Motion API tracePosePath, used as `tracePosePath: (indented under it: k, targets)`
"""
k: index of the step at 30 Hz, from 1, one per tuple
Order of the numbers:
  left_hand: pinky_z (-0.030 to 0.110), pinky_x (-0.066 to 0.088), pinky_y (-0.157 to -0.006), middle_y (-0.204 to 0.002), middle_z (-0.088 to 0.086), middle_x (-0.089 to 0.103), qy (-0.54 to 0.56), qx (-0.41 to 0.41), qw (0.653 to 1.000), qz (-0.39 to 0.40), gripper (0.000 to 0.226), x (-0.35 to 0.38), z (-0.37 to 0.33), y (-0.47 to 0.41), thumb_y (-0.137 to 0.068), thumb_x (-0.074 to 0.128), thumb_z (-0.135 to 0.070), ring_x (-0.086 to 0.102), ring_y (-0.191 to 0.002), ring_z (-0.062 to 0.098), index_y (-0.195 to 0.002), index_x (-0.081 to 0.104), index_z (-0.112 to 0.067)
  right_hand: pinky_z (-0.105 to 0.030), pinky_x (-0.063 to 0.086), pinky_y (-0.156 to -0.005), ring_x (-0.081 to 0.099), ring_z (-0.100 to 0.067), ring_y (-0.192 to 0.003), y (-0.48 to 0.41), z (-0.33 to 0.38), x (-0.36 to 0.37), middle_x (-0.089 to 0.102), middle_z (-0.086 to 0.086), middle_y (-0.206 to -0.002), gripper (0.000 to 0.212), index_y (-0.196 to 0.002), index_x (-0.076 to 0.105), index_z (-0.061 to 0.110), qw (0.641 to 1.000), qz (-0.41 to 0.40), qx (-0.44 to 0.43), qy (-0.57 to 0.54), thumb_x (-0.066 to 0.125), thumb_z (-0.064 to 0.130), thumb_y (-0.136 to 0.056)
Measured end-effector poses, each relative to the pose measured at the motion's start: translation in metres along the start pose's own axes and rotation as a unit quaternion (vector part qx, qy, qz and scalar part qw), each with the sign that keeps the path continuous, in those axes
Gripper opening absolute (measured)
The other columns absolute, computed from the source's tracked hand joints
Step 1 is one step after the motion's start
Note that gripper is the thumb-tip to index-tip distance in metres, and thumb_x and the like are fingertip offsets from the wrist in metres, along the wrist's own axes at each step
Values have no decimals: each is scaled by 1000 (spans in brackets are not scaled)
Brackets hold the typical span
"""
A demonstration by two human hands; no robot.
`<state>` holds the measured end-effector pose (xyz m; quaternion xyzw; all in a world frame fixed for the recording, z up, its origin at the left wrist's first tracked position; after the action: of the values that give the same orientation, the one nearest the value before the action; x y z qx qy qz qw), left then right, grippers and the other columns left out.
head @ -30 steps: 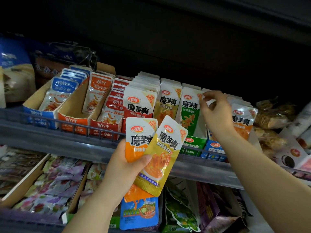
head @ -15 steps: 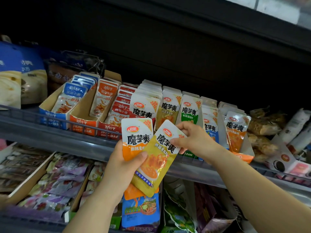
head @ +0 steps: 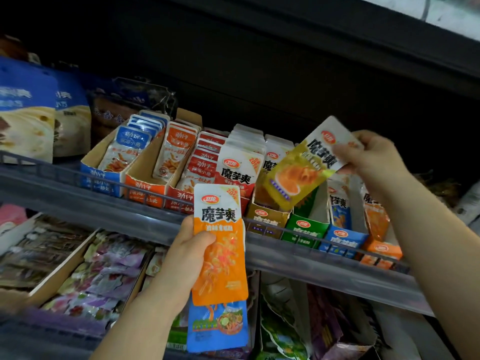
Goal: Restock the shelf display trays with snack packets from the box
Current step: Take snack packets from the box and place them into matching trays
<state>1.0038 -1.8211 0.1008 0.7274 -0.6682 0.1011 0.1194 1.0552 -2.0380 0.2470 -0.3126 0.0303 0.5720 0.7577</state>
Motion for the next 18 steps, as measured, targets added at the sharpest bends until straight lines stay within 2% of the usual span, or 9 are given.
tracePosePath:
  k: [3,5,7,11,13,17,18]
  targets:
    - [29,43,-57,-85,1,61,17,-5,1000,15,23,0,2,-2,-92,44,-8,59,-74,16,-86,49,-29,-6,45,-43,58,3,-45,-5,0,-1,57,5,-70,15,-76,51,19,996,-73,-32,32,57,11,-88]
    - [32,46,-61,-86,1,63,31,0,999,28,24,0,3,-2,-92,46,-6,61,-76,17,-89,50,-30,-5,43,-42,56,-1,-52,-7,-2,3,56,5,-72,5,-85,54,14,994,-92,-35,53,56,12,-88]
    - [33,49,-64,-89,0,64,29,5,999,41,24,0,4,-2,-91,47,-6,63,-78,17,-92,50,-31,-8,43,-43,54,-3,-60,-9,-6,10,57,3,-77,7,-94,53,15,993,-95,-29,71,56,12,-89]
    - [38,52,-72,-91,-2,66,29,16,998,44,25,-1,4,-2,-90,51,-6,65,-84,18,-93,53,-31,-16,46,-51,53,-7,-63,-12,-10,30,55,0,-81,7,-94,52,15,991,-82,-28,102,55,12,-90]
    - [40,52,-75,-92,-2,66,27,23,999,35,26,-2,3,-3,-89,51,-6,64,-86,19,-92,53,-31,-19,43,-54,53,-7,-65,-13,-12,40,54,0,-85,7,-97,52,15,987,-55,-41,145,53,13,-91]
    - [44,52,-80,-93,-2,66,11,36,999,24,26,-7,2,-4,-89,52,-7,64,-89,21,-91,53,-33,-24,40,-55,56,-24,-73,-15,-19,60,57,-8,-91,22,-111,56,6,973,4,-56,222,53,13,-90]
    - [43,52,-79,-93,-3,66,11,38,999,24,25,-8,2,-4,-89,52,-7,64,-88,20,-91,53,-33,-23,39,-57,55,-23,-74,-15,-22,63,59,-10,-95,23,-112,57,6,972,8,-58,229,53,13,-90]
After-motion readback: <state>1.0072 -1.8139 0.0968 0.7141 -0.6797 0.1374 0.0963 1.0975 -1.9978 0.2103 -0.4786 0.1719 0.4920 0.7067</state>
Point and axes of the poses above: each hand's wrist, its own y-axis away from the middle knuckle, its own x-axis out of the palm, z = x × y, the point moved 2 cm from there along -y, towards the middle knuckle
